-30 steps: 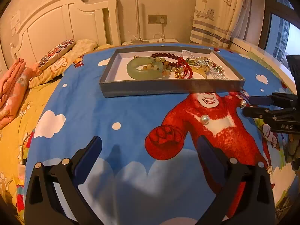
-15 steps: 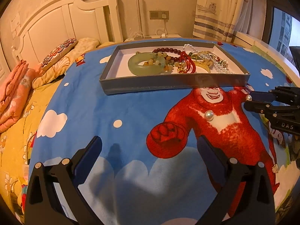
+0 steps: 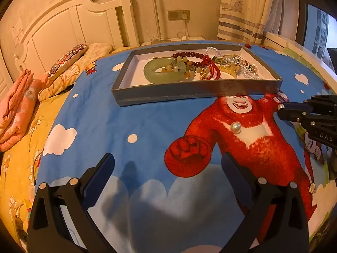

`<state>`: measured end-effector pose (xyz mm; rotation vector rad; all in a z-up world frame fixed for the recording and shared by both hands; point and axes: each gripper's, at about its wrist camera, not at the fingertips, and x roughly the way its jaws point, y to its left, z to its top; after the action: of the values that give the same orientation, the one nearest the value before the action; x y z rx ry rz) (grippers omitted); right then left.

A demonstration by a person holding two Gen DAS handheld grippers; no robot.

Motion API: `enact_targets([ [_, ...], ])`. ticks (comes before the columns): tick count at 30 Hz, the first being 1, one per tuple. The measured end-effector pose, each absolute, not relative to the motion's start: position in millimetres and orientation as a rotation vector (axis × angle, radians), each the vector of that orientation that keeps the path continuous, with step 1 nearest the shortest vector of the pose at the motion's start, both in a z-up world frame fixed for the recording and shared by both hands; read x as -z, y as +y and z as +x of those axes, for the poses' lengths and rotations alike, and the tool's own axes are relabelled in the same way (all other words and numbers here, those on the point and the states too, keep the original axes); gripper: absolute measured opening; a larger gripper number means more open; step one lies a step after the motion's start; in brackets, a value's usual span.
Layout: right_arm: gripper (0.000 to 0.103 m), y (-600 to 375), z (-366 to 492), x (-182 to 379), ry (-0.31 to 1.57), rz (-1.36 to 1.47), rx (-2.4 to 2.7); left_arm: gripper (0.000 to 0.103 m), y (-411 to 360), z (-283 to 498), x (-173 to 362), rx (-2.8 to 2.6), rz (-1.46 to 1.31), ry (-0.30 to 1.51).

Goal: Organize jewelry
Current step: 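Grasp a pearl earring with the right tool while the left tool grasps the other pearl earring, then carry the pearl earrings over the box and open the right tool while the left tool opens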

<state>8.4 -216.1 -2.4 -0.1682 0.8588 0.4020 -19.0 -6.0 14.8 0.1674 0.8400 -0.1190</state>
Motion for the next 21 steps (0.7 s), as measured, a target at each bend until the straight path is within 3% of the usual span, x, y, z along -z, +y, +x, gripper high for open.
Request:
enact_targets([
  [6,0.019,-216.8,8.8,2.1,0.86,-0.163,-0.404,0.1,-19.4,-20.8,-16.0,0.191,0.161,0.844],
  [11,0.019,-216.9,9.0,2.2,0.86,-0.16,-0.404,0.087,-36.9,-13.3,-14.4,0.266,0.146,0.854],
  [17,0.019,-217.9,9.5,2.4,0.861,-0.151,-0.406,0.06,-63.9,2.3,-11.5,0.339,0.173,0.864],
  [20,0.019,-218.5,9.6,2.5,0.86,-0.149,-0.406,0.039,-69.6,8.8,-9.9,0.366,0.164,0.874],
  [21,0.019,-218.8,9.4,2.6,0.86,-0.148,-0.406,0.027,-70.6,9.8,-9.9,0.366,0.167,0.872],
])
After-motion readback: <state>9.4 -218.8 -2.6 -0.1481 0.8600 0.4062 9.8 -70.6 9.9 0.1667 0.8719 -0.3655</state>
